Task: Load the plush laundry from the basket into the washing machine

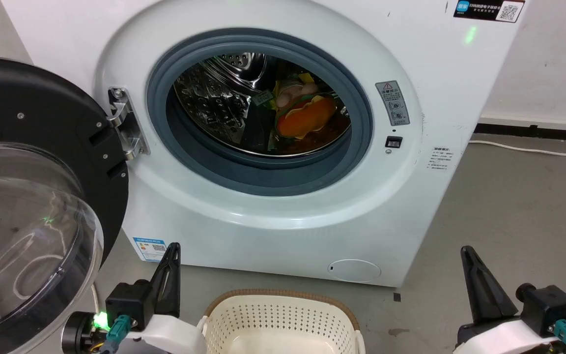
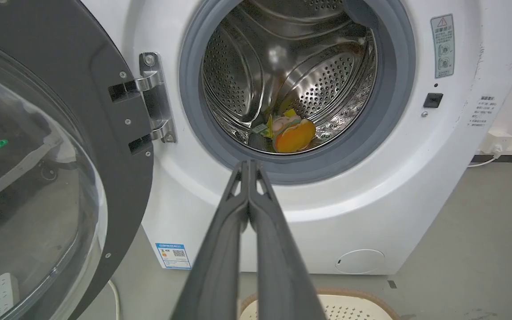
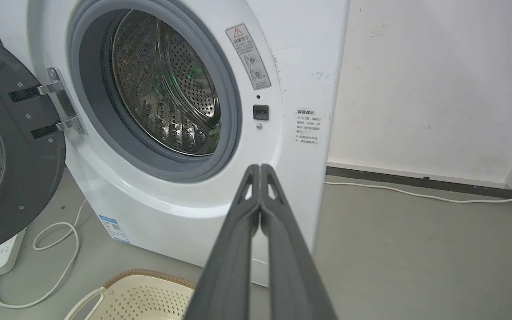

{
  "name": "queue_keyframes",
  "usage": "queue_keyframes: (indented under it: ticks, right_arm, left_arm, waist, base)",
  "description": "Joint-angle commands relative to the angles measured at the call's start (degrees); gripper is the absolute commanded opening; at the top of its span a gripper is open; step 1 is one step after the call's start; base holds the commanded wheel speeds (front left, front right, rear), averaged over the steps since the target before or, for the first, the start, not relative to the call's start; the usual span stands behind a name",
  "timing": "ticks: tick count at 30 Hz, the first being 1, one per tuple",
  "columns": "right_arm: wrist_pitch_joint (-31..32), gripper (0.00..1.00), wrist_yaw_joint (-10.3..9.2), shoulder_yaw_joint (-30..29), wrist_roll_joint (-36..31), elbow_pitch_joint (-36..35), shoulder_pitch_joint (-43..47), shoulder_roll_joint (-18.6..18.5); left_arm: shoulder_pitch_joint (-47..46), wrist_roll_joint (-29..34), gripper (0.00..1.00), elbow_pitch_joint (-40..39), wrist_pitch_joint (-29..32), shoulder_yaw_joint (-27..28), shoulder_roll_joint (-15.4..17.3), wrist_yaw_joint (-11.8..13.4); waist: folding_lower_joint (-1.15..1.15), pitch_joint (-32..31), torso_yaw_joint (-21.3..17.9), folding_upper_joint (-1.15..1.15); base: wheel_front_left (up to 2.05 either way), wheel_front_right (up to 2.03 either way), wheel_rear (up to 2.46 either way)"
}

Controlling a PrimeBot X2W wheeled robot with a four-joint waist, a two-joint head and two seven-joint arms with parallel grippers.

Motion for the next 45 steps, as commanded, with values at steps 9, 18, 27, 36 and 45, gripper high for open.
queue_keyframes:
  ticks: [9, 18, 27, 36, 45]
  right_arm:
    - [1.30, 0.00, -0.03, -0.05, -1.43, 0.30, -1.31, -0.02]
    - [2.35, 0.00, -0.03, -0.05, -2.31, 0.46, -1.72, -0.02]
    - [3.29, 0.00, -0.03, -0.05, -3.08, 0.60, -2.09, -0.02]
    - [4.35, 0.00, -0.04, -0.05, -3.95, 0.76, -2.50, -0.02]
    - [5.40, 0.00, -0.04, -0.05, -4.82, 0.92, -2.91, -0.02]
  left_arm:
    - [0.06, 1.19, 0.00, -0.71, 1.33, 1.02, -0.35, -0.20]
    - [0.06, 1.82, 0.00, -1.06, 2.39, 1.76, -0.61, -0.26]
    - [0.07, 2.37, 0.00, -1.37, 3.32, 2.42, -0.83, -0.31]
    - [0.08, 3.00, 0.00, -1.72, 4.38, 3.16, -1.09, -0.37]
    - [0.08, 3.62, 0.00, -2.06, 5.43, 3.90, -1.34, -0.42]
  waist:
    - [0.00, 0.00, 0.02, 0.00]
    - [0.00, 0.01, 0.04, 0.00]
    - [0.00, 0.01, 0.05, 0.00]
    - [0.00, 0.01, 0.07, 0.00]
    - [0.00, 0.01, 0.08, 0.00]
  base:
    - [0.00, 0.00, 0.00]
    - [0.00, 0.00, 0.00]
    - [0.00, 0.00, 0.00]
    - [0.00, 0.00, 0.00]
    - [0.00, 0.00, 0.00]
